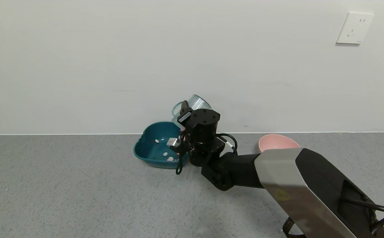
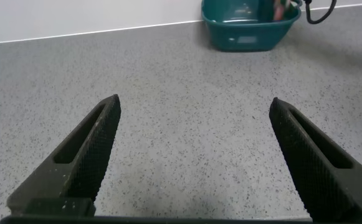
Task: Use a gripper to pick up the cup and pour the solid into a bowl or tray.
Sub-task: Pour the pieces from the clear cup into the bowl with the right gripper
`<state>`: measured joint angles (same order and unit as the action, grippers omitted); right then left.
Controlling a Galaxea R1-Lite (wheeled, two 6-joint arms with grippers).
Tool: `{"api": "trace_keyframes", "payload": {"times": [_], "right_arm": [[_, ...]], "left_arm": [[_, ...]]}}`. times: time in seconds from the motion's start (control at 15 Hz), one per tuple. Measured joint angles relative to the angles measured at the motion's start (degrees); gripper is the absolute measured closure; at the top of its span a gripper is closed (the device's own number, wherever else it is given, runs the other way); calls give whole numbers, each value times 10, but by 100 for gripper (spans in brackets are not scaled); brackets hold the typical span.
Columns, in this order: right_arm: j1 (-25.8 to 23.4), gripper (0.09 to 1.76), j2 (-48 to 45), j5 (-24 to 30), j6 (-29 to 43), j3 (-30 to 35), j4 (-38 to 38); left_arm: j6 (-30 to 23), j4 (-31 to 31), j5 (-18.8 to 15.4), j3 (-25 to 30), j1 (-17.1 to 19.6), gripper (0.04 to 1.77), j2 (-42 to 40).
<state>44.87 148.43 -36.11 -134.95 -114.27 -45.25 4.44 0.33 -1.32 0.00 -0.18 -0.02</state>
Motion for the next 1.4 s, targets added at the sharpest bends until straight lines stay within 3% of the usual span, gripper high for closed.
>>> {"api": "trace_keyframes", "payload": {"times": [0.33,0.8,1.07,1.4], "right_arm": [[-5,51,13,0,-91,0,-63],[-9,51,11,4,-84,0,-65],[-14,51,0,-10,31,0,-60],[-5,51,-20,-116,187,4,-56]], "left_arm": [[0,0,0,0,0,9,0],[0,0,0,0,0,9,0],[0,0,0,0,0,9,0],[0,0,0,0,0,9,0]]}}
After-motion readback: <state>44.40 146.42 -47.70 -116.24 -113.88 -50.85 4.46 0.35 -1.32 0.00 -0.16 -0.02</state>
